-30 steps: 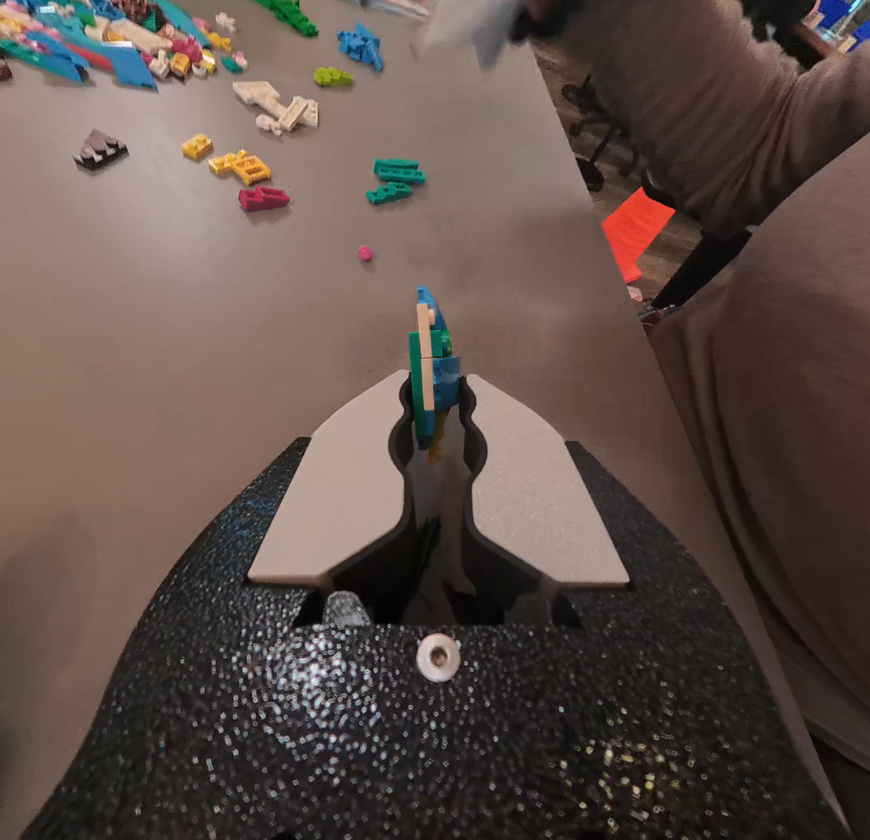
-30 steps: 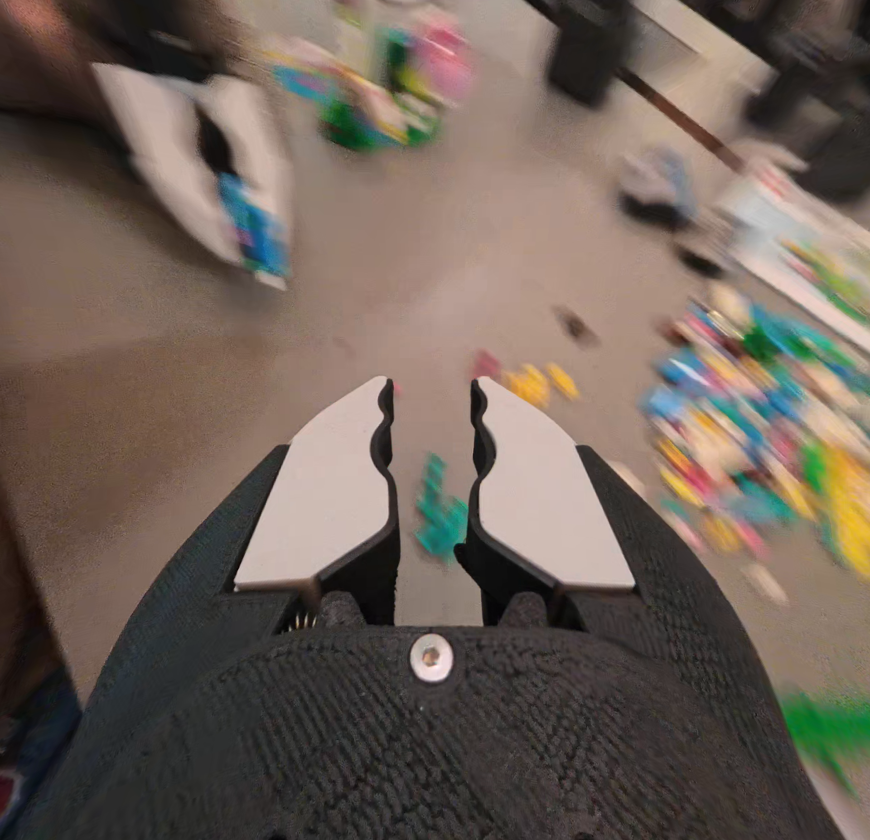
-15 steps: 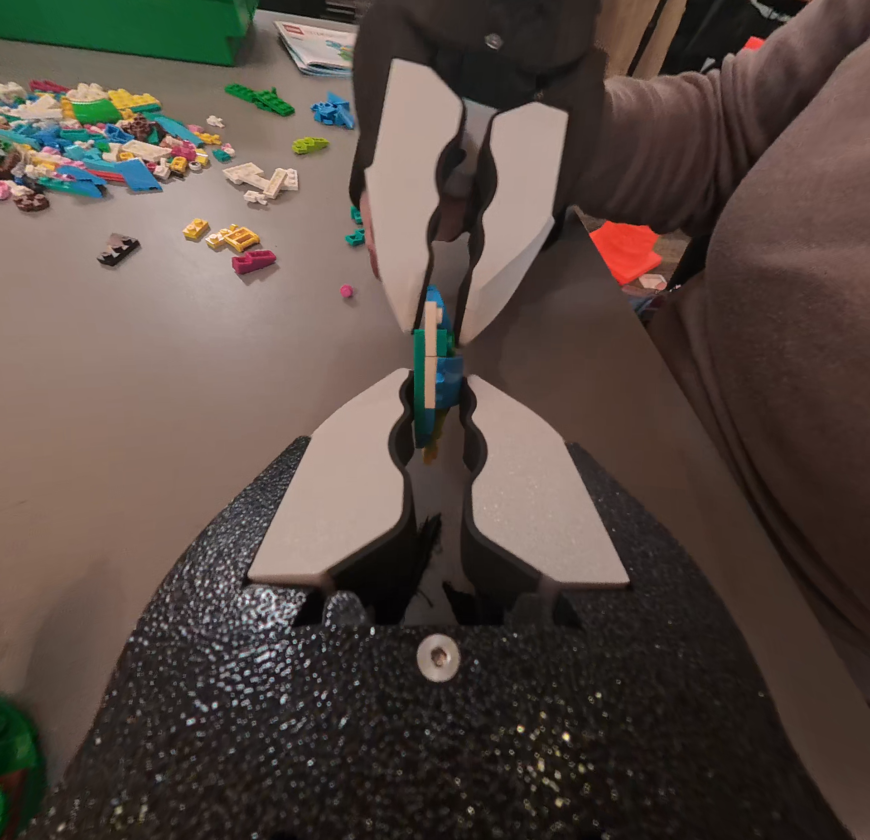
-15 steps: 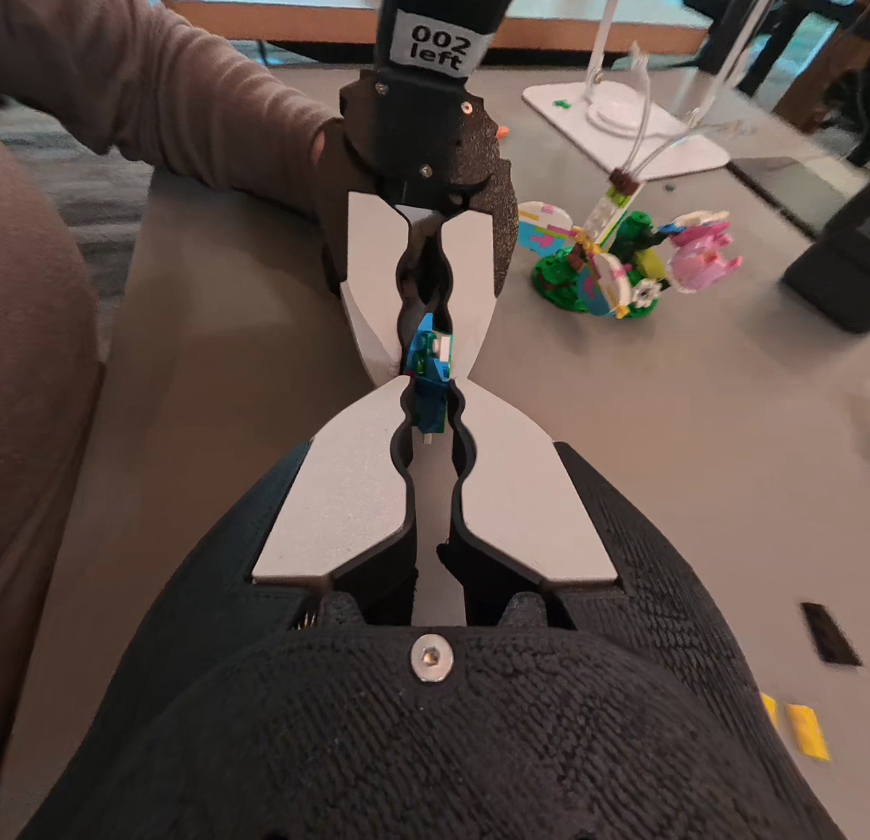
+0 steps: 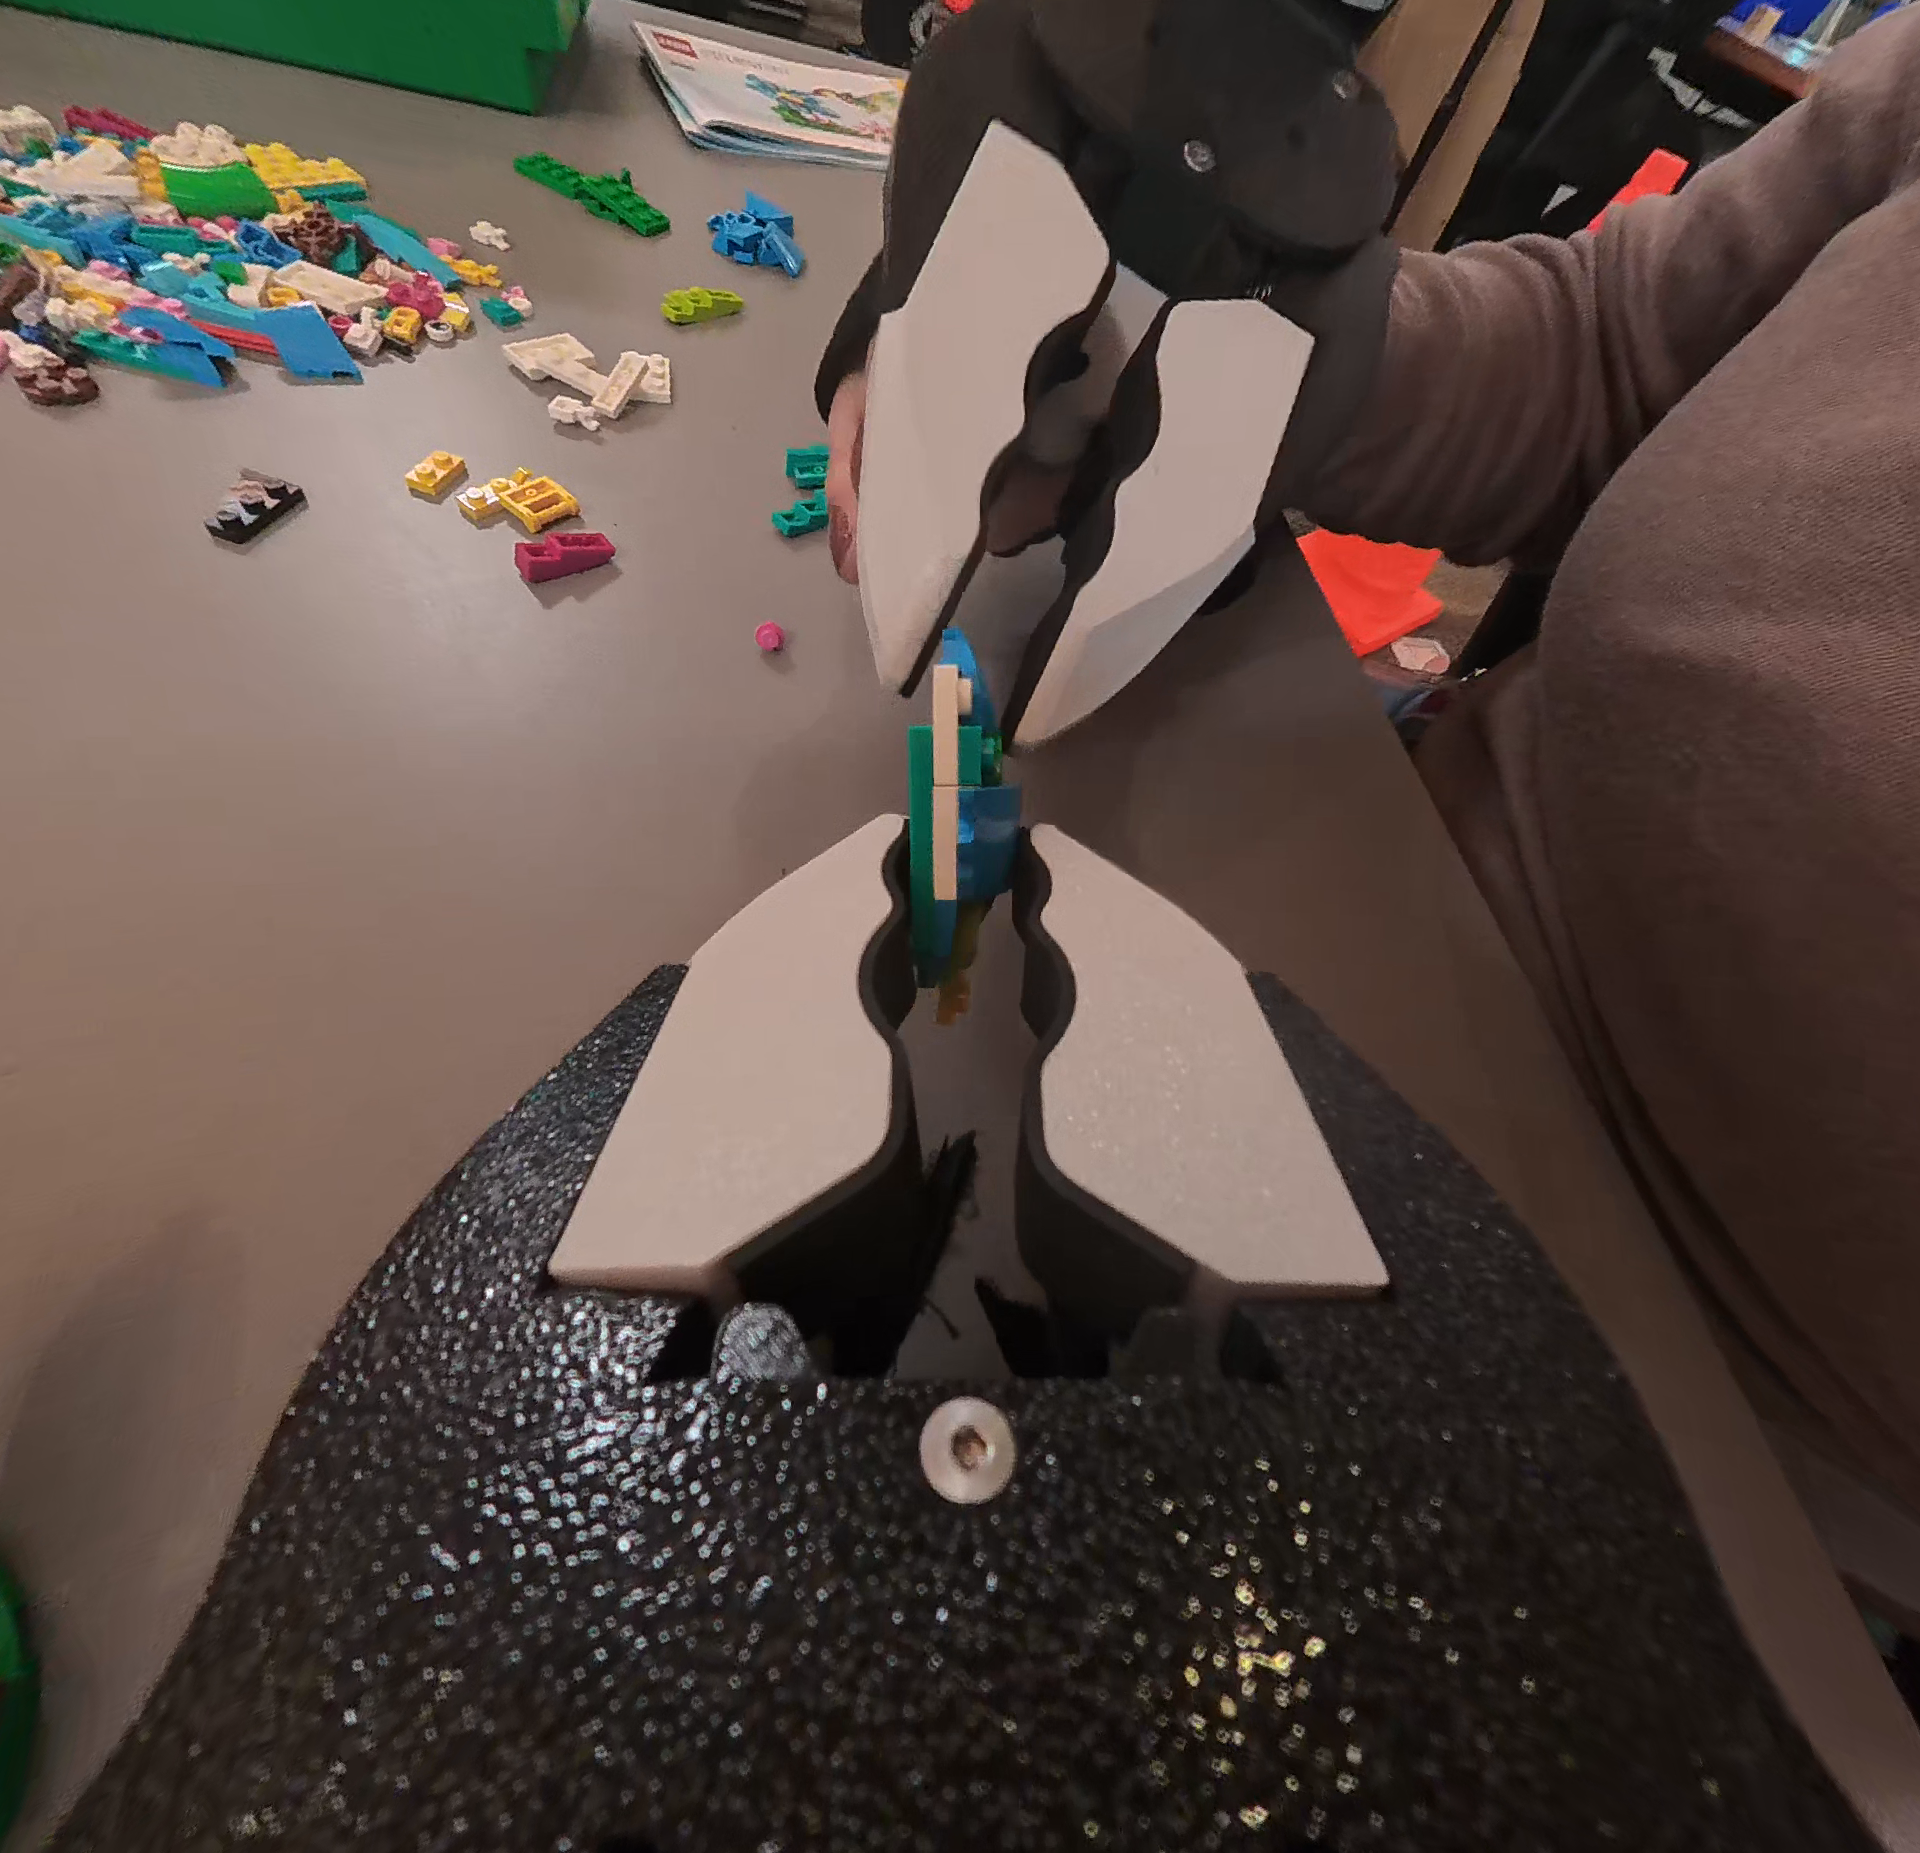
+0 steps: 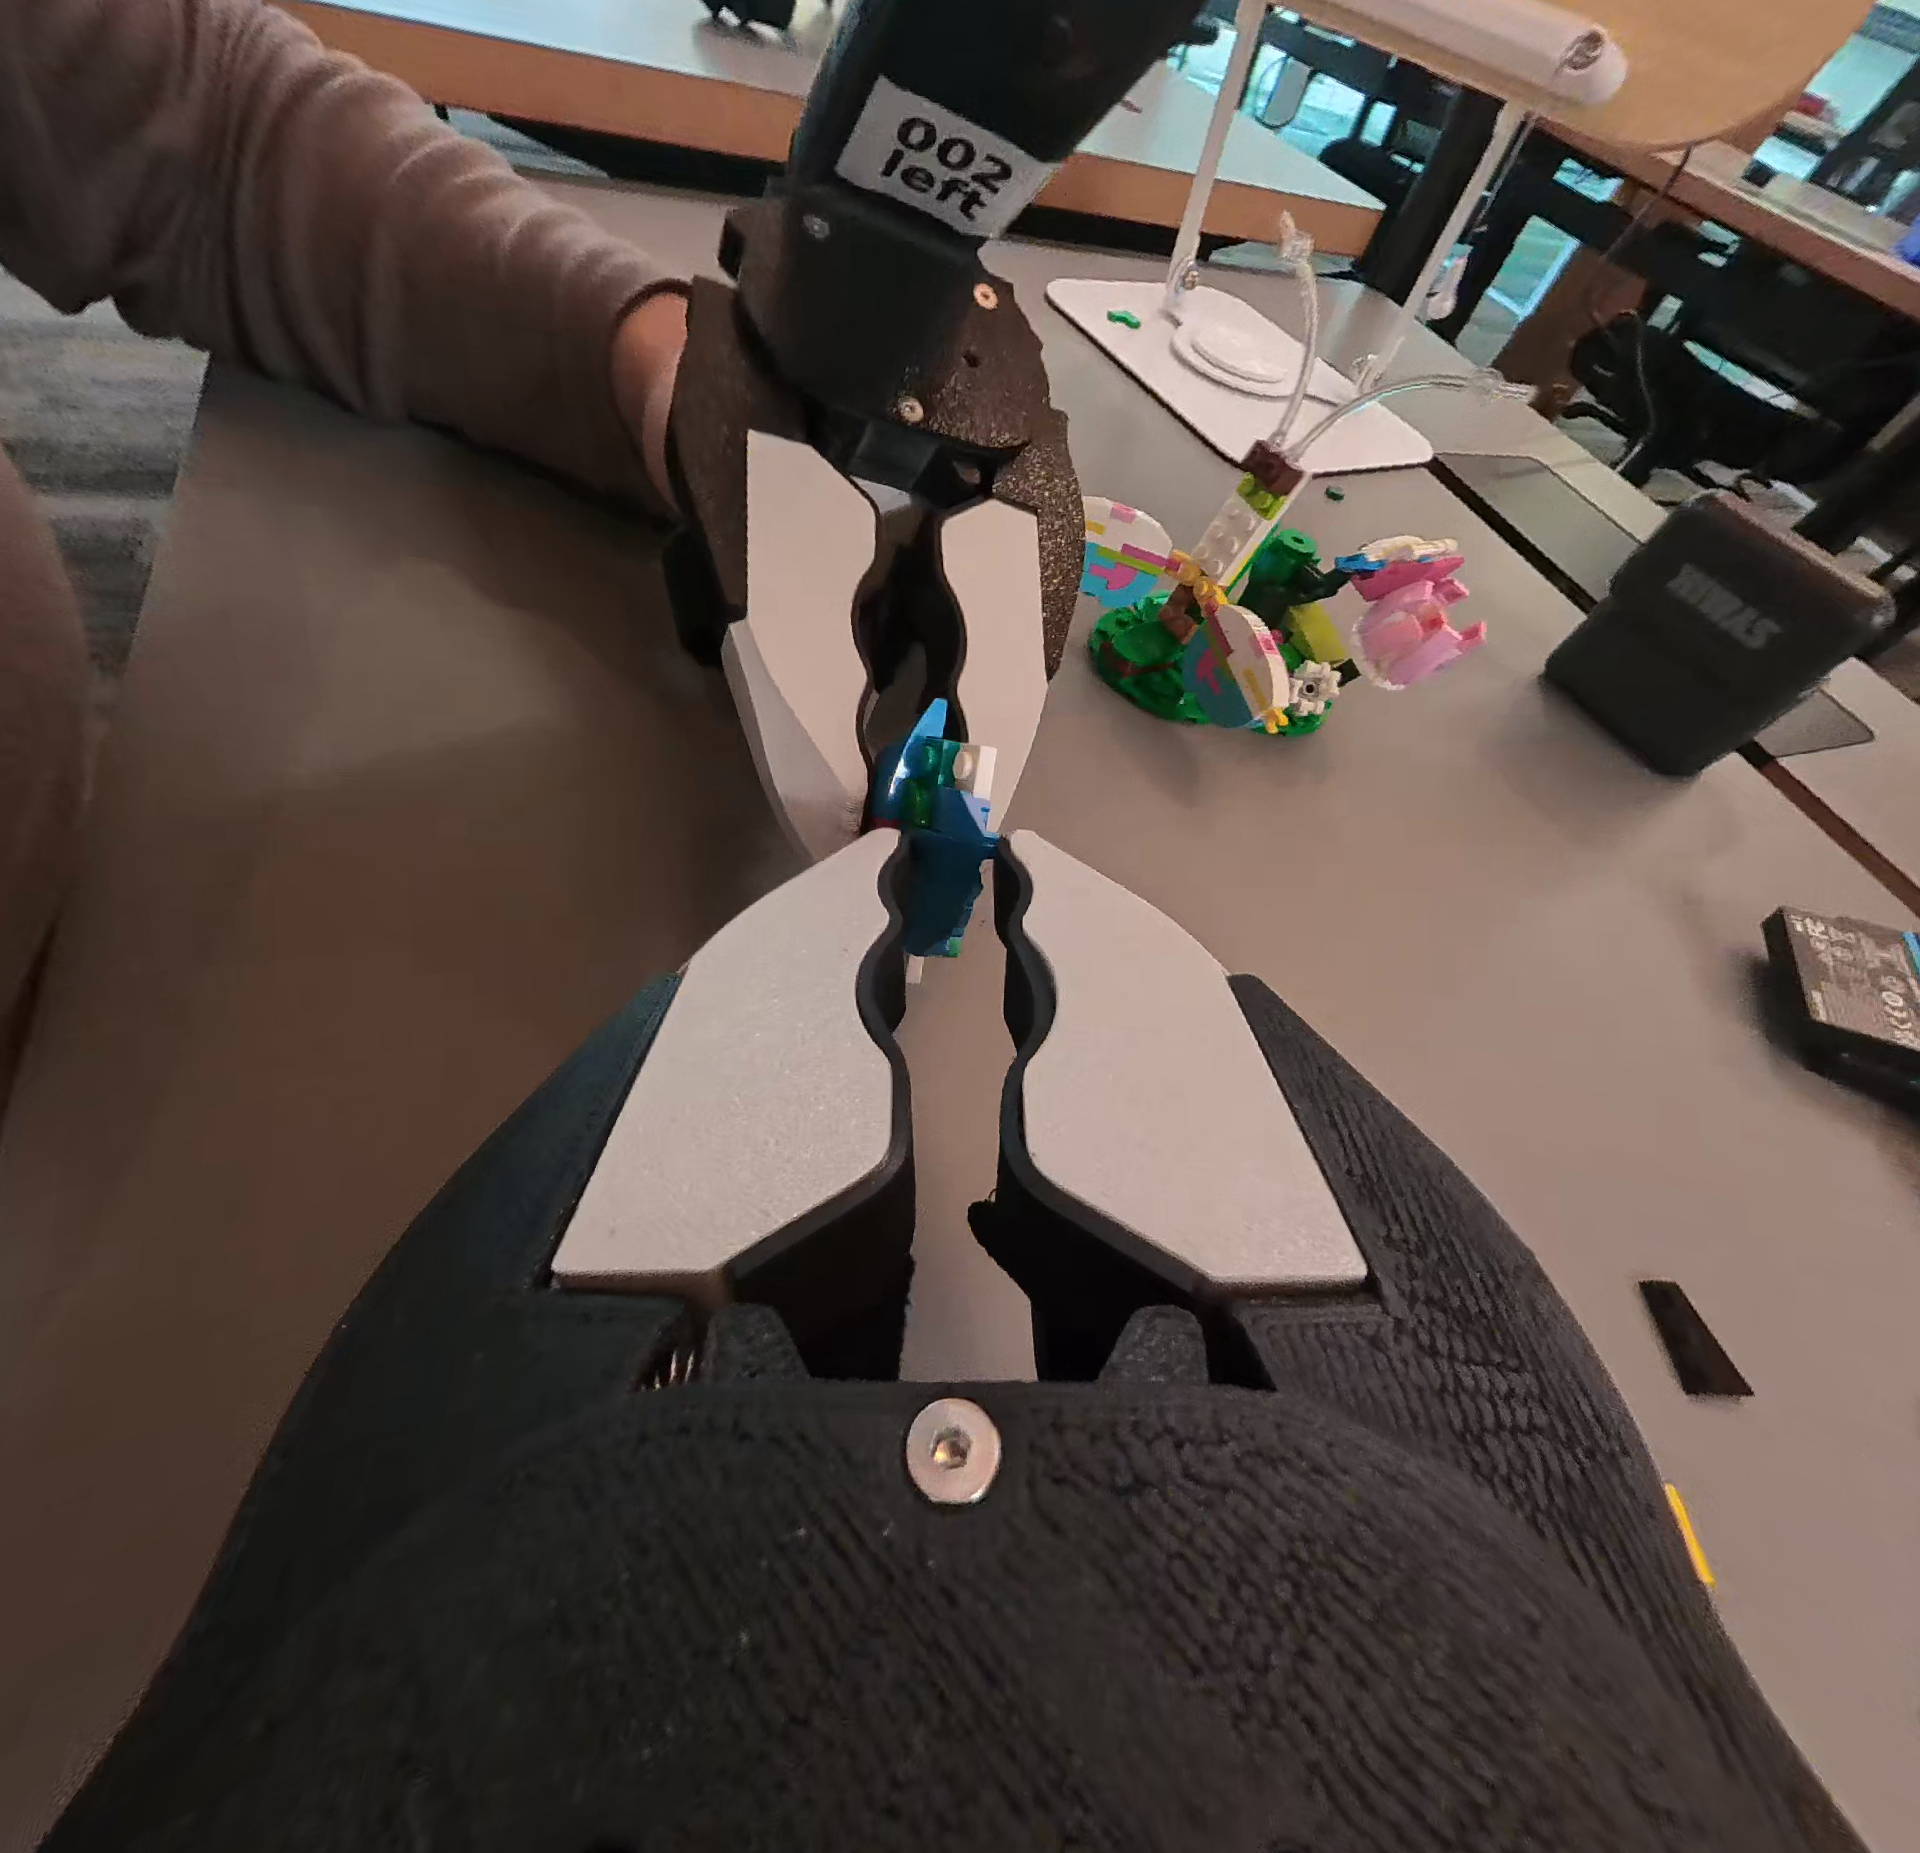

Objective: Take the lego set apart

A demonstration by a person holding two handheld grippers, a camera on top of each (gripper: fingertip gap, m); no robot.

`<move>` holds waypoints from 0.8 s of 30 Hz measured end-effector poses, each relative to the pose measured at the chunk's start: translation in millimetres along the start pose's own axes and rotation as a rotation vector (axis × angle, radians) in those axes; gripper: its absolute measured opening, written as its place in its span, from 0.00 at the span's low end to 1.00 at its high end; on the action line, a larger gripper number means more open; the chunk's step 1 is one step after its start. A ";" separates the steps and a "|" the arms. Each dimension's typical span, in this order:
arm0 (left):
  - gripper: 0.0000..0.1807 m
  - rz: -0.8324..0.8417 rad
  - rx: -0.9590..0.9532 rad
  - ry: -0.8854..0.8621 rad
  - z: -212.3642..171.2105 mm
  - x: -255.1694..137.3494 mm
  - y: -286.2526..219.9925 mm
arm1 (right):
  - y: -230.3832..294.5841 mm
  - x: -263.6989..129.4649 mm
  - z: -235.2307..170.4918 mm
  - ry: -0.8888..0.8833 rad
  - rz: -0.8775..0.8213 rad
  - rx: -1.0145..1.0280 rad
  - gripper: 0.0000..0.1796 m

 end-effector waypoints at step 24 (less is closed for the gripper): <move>0.09 -0.001 -0.033 0.114 -3.9 1.1 4.1 | 5.8 7.5 -11.3 0.006 -0.071 -0.207 0.08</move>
Point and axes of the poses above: each gripper's, where its closed fingertips meet, x out along the fingers, z out of its top, y = z × x across the jaws, the point moved 10 cm from there along -x, back along the fingers, and after that the axes turned 8 degrees about x, right-handed, at the moved point
